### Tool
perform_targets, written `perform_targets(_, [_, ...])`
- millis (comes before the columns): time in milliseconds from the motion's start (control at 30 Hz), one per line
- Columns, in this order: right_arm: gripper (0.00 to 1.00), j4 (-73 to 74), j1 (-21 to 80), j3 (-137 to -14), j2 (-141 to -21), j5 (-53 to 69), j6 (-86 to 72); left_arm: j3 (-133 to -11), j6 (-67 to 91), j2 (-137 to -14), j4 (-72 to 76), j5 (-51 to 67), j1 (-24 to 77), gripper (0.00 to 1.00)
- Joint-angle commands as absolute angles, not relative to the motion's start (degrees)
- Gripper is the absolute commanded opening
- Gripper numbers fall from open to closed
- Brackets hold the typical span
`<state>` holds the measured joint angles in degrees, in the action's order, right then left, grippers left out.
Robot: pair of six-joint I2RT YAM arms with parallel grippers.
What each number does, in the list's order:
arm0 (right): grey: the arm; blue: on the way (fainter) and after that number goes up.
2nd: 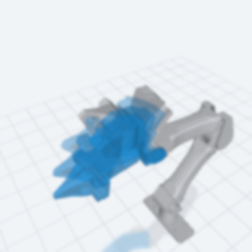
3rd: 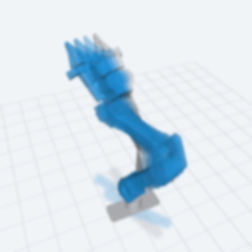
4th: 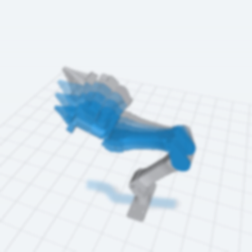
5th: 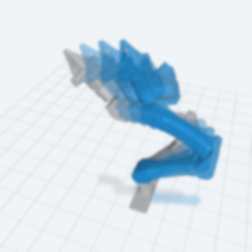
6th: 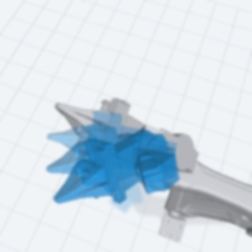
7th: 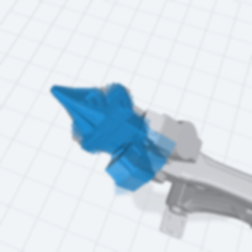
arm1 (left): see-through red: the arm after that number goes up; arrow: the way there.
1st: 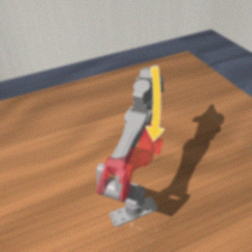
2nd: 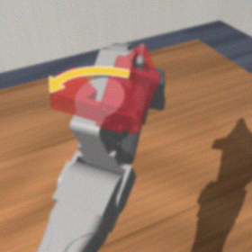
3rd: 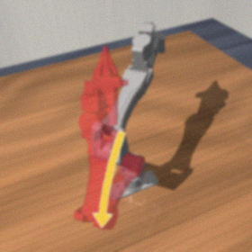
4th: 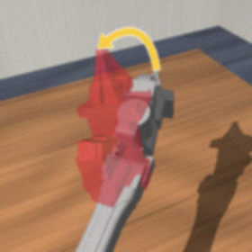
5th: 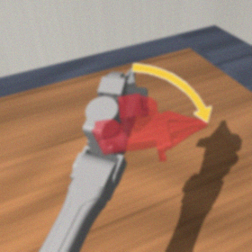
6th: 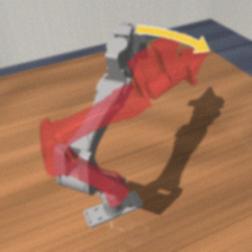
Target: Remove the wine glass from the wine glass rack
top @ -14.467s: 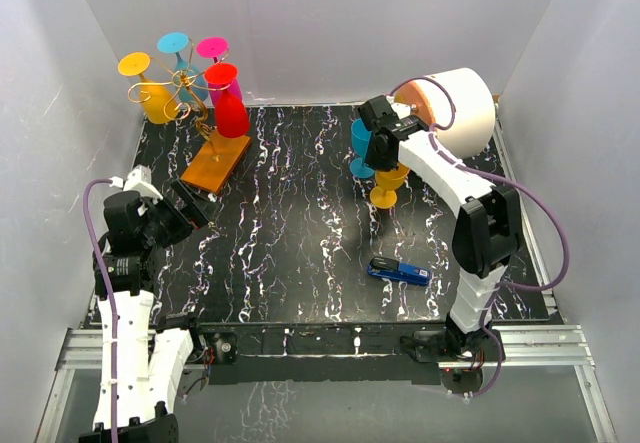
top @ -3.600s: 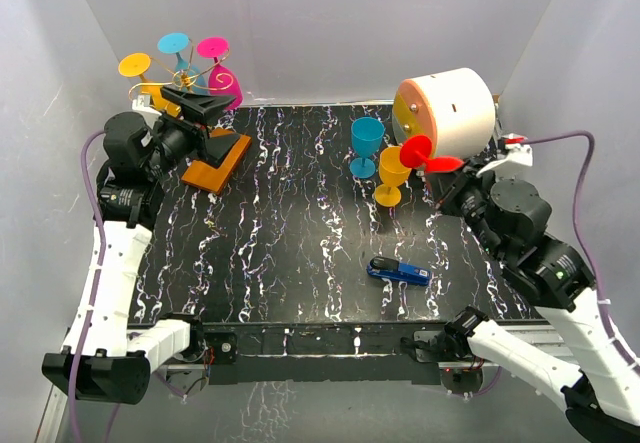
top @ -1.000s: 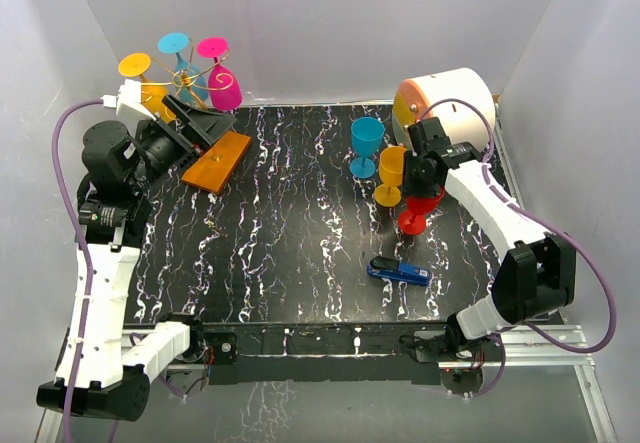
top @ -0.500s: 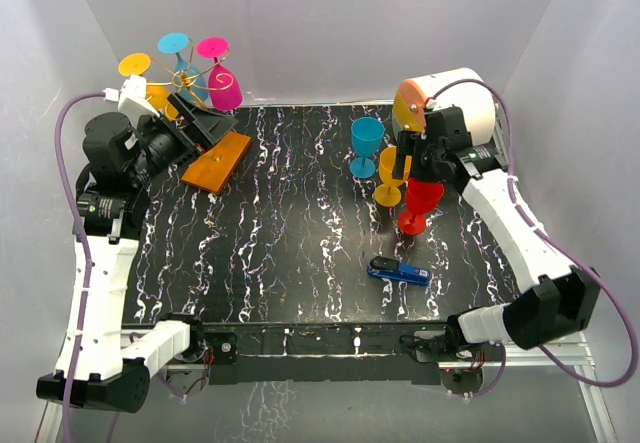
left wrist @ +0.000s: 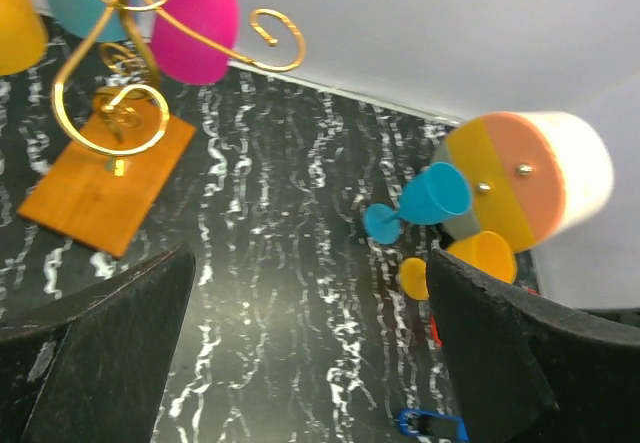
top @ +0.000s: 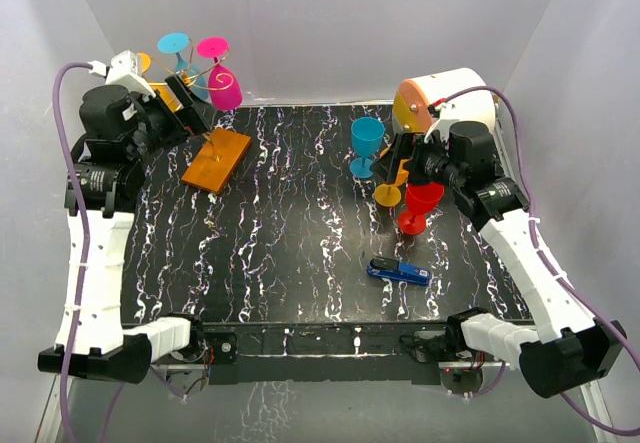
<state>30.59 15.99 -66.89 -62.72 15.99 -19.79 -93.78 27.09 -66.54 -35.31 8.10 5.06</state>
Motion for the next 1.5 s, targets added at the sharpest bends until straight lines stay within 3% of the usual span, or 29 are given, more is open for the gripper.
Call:
perform_targets(0, [0.98,20.7,15.7,-66.2,-63.2,27.2,-22.2,-97.2,21.0,-68.6,-38.6,0.6,5.1,0.99])
perform_targets(300, [0.99,17.4,15.7,-65.3,-66.2,34.7,-24.6,-112.7,22.9,-83.8,-41.2,-1.7,5.1,0.99])
perform_targets(567, [0.98,18.1,15.7,-65.3,-65.8,24.6,-27.3,-123.2,37.5,-96.0,-35.7,1.8,5.1,0.96])
perform_targets(933, [0.98,16.3,15.7,-62.2,-62.3,23.4,-29.1,-130.1,56.3,-107.4,-30.8,-2.9,4.9,0.77])
perform_targets(1067, [0.98,16.7,15.7,-62.1,-61.4,22.3,-28.6,-135.6,59.2,-111.7,-33.0,-5.4,4.9,0.7])
perform_targets(1367, [0.98,17.1,15.7,-61.8,-60.3,21.6,-28.0,-132.5,61.1,-111.2,-32.7,-11.8,4.9,0.62])
perform_targets(1467, [0.98,16.8,15.7,-61.4,-60.2,21.7,-28.0,-132.6,60.6,-111.6,-32.3,-12.7,4.9,0.53])
